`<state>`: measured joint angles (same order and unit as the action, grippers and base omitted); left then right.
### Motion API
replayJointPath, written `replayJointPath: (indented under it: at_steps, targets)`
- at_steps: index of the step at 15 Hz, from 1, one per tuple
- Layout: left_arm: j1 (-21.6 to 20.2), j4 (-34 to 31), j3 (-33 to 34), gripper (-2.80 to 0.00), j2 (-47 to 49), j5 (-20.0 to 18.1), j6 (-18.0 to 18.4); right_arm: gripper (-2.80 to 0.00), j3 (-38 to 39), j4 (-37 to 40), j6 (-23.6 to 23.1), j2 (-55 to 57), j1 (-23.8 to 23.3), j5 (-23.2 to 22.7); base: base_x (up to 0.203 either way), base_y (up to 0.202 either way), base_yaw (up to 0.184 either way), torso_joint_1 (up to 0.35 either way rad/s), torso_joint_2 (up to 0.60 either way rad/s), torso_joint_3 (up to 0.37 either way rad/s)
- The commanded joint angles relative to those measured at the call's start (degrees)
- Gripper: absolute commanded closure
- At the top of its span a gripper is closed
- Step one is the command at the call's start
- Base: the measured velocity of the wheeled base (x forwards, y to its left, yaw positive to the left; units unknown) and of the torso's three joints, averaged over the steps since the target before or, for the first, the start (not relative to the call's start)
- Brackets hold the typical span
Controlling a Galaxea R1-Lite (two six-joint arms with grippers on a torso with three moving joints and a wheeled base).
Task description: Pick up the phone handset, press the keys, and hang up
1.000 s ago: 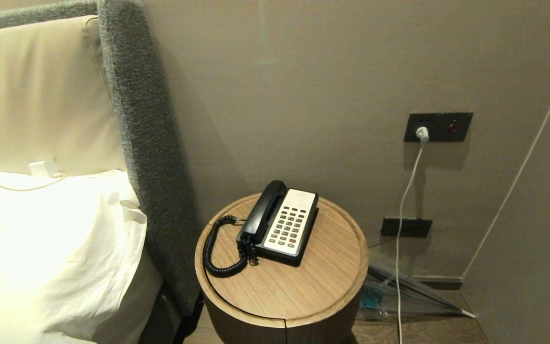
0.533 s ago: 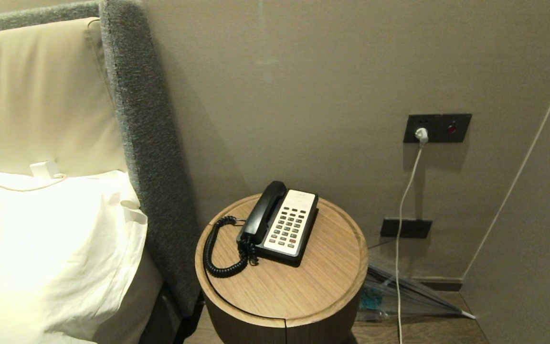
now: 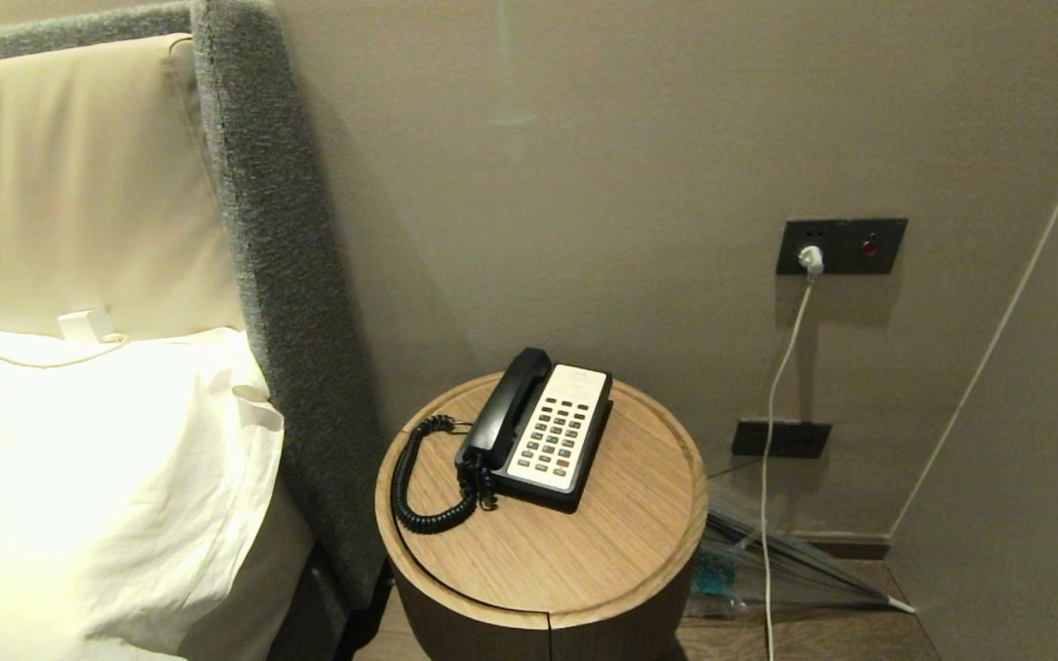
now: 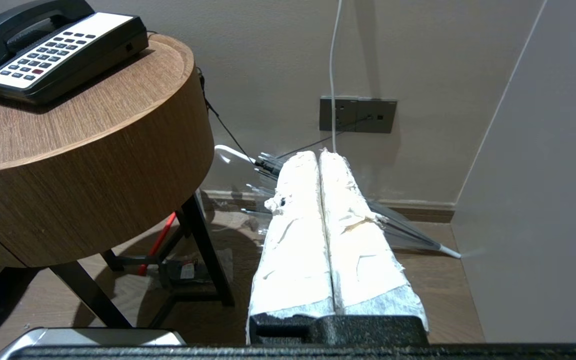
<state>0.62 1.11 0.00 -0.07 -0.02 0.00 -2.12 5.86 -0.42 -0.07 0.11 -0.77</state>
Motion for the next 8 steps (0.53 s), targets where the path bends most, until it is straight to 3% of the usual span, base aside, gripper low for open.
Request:
replayJointPath:
  at_steps: [1, 8]
  targets:
    - [0.0, 0.0, 0.4, 0.0, 0.1, 0.0, 0.0, 0.0, 0.0, 0.0, 0.0, 0.0, 0.1, 0.0, 0.0, 0.0, 0.0, 0.0, 0.0, 0.0]
    - [0.0, 0.0, 0.4, 0.0, 0.1, 0.0, -0.2, 0.0, 0.0, 0.0, 0.0, 0.0, 0.0, 0.0, 0.0, 0.0, 0.0, 0.0, 0.0, 0.0]
